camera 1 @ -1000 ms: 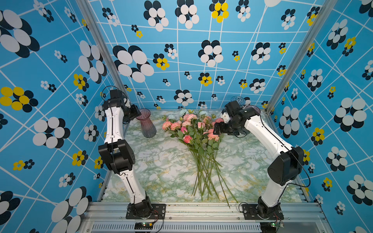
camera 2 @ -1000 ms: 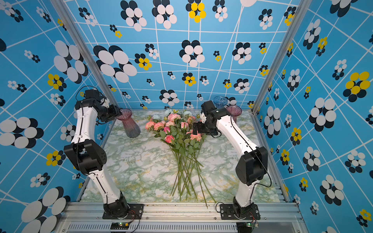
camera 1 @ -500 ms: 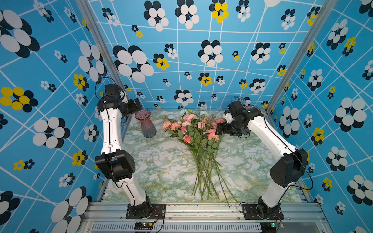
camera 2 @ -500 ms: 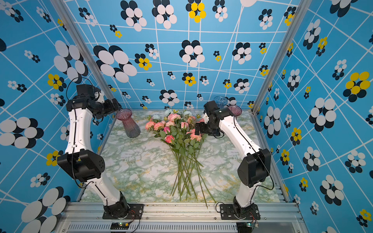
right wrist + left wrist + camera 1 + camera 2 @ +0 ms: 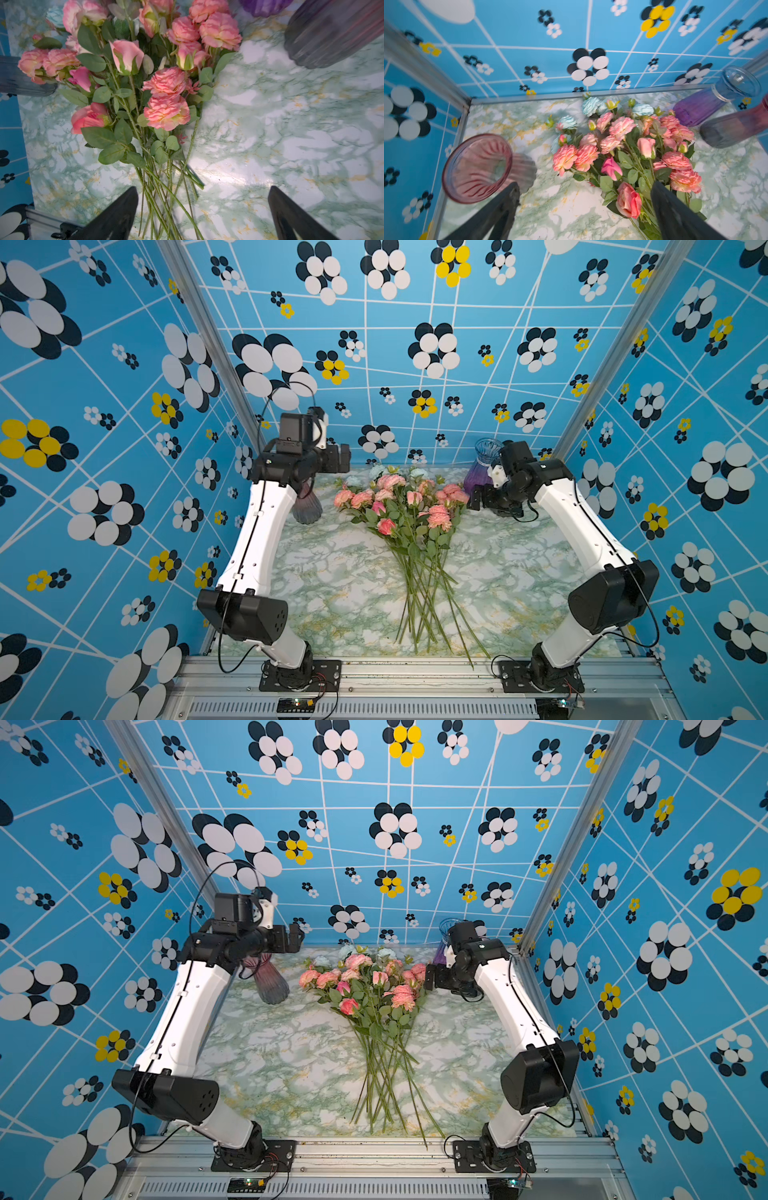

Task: Place the pink flowers into the vase
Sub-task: Pick up the vase from the corner of the board.

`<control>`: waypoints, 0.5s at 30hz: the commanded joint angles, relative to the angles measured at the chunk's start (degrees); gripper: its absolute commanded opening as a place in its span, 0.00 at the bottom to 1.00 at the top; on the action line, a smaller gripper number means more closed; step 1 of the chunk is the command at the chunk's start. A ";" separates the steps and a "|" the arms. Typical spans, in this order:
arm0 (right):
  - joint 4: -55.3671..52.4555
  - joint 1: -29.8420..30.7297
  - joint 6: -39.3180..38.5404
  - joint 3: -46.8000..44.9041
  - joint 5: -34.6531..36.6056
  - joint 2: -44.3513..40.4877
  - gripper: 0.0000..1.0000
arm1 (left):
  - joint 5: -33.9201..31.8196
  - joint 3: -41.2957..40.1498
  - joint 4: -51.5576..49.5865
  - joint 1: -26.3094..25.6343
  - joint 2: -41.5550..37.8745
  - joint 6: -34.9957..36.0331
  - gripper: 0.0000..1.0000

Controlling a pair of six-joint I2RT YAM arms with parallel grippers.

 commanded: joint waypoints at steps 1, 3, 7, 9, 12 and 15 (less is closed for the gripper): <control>-1.51 -2.64 1.15 3.06 5.13 -3.36 0.99 | -8.50 -7.01 14.12 -8.11 -4.00 8.32 1.00; -1.43 -4.06 2.01 4.86 7.85 -3.12 0.99 | -8.39 -10.48 20.19 -11.93 -5.03 10.07 1.00; -2.17 -5.37 4.48 8.36 14.56 -1.30 0.99 | -2.90 -12.09 24.67 -14.89 -3.65 6.48 1.00; 0.82 -7.84 6.23 7.29 14.01 -1.35 0.99 | -1.99 -12.18 25.24 -16.54 -2.62 5.43 1.00; 2.65 -10.47 8.92 9.11 13.12 1.01 0.99 | -1.88 -12.46 25.74 -19.92 -1.15 6.03 0.99; 2.87 -12.00 11.18 12.32 13.00 4.61 0.99 | -2.16 -11.92 24.06 -22.63 0.60 5.68 1.00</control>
